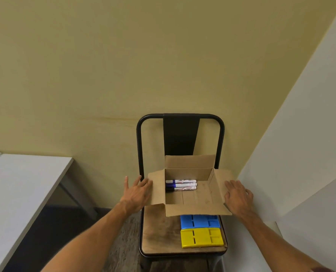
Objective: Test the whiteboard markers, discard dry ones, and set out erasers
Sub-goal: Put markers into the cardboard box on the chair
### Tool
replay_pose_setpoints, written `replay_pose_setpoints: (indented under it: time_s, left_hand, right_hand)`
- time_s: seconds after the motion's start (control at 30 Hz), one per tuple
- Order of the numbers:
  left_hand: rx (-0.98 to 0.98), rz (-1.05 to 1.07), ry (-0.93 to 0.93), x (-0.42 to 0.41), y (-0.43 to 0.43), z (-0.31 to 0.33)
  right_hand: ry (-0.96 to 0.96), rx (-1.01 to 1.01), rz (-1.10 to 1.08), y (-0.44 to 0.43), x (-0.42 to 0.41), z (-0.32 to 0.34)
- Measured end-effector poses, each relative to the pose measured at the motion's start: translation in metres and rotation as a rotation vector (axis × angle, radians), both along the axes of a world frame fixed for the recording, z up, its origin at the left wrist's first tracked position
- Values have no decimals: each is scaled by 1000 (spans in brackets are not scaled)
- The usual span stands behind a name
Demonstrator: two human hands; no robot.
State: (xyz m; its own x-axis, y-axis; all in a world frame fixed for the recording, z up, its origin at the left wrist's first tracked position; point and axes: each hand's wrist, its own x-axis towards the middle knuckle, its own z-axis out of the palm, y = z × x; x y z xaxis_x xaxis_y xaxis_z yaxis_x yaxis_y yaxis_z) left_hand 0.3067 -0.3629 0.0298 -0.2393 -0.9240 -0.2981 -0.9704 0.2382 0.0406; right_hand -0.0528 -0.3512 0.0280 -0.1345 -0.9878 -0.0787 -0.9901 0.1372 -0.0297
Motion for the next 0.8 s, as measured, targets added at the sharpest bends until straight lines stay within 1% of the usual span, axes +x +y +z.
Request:
replay_pose_setpoints:
  time_s: [0.07,0.17,0.23,0.33,0.4,0.53,0.7,0.8]
  left_hand:
    - [25,-6,19,-7,-1,2]
    - [-11,5,44,-13,-5,9]
    - [-80,0,42,-19,-6,18]
    - [-235,-102,-39,-34,-5,30]
    - [-294,-165,-56,-47,-5,33]
    - [-260,-194,-49,-67,-12,33]
    - [-196,-100,-7,-86,-24,22]
    - [-163,-95,0,-92,-30,20]
  right_hand:
    - [-19,22,26,-1,-3,1]
    - [-20,10,53,-7,-4,9]
    - [5,-41,96,-12,1,18]
    - [80,-105,232,-19,21,29]
    - [60,-118,286,-23,34,32]
    - [-48,-72,320,-29,54,26]
    - [-63,-4,305,-42,65,25]
    - [-54,12,295,-45,67,20]
